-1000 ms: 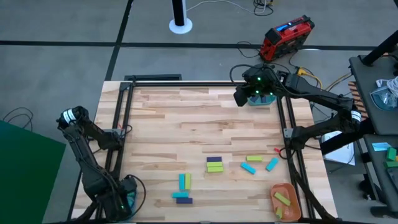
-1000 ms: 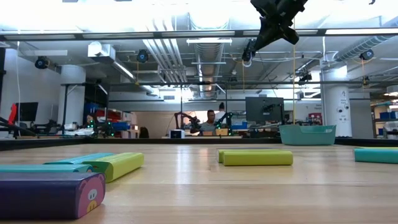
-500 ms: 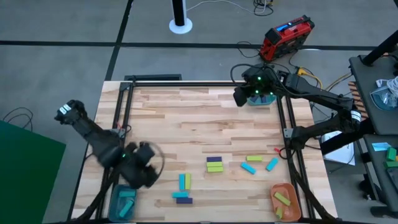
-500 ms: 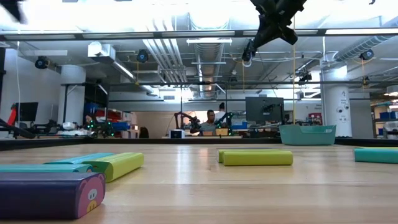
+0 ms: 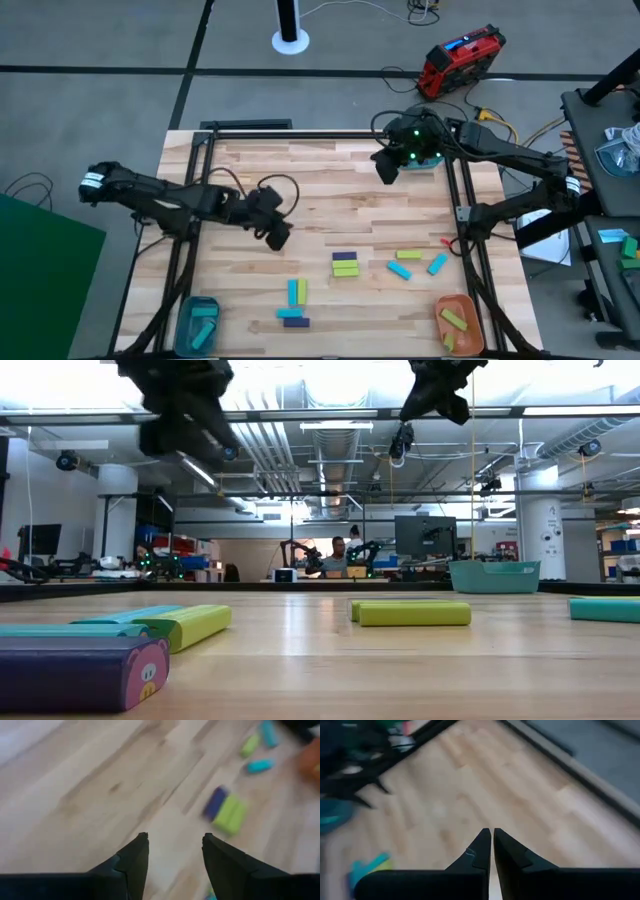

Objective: Sort blocks
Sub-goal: Put the green block into the orange bin

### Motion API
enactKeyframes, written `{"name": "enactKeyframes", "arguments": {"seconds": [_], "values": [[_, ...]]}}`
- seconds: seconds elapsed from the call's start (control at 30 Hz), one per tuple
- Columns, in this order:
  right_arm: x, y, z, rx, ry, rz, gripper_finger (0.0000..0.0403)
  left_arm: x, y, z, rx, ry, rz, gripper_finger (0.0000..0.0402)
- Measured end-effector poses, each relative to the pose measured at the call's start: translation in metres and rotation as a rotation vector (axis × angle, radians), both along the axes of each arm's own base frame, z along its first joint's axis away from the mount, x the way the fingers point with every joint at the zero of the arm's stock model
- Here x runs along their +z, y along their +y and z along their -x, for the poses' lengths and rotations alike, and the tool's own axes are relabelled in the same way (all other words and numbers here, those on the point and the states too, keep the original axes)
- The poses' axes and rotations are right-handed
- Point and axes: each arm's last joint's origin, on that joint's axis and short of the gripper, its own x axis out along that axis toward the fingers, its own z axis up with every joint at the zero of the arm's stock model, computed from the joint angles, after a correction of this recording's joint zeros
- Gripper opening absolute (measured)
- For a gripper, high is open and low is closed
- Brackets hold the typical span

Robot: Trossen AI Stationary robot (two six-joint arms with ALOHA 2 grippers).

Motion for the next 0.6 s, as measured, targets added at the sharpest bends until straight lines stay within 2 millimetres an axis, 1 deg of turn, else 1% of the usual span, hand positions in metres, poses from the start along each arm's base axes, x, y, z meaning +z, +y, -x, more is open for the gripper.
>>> {"name": "enactKeyframes", "arguments": {"seconds": [0.07,0.13,0.23,0.3,0.43,0.6], "values": [[0.0,0.006,-0.002,0.053,-0.014,-0.046,0.0013,-0.004,0.01,-0.005,-0.001,-0.086,0.025,0.0157],[-0.003,0.013,-0.005,0.105,-0.016,-0.082,0.0013,-0.005,0.022,-0.008,0.039,-0.155,0.005,0.0156],[-0.011,0.023,-0.013,0.14,0.009,-0.126,0.0013,-0.002,0.044,-0.011,0.179,-0.237,-0.068,0.0155],[-0.018,0.028,-0.021,0.152,0.035,-0.151,0.0013,0.003,0.058,-0.012,0.246,-0.258,-0.106,0.0155],[-0.036,0.04,-0.041,0.17,0.104,-0.205,0.0013,0.022,0.081,-0.012,0.272,-0.267,-0.189,0.0155],[-0.063,0.059,-0.064,0.155,0.202,-0.296,0.0013,0.056,0.104,-0.008,0.271,-0.226,-0.26,0.0155]]}}
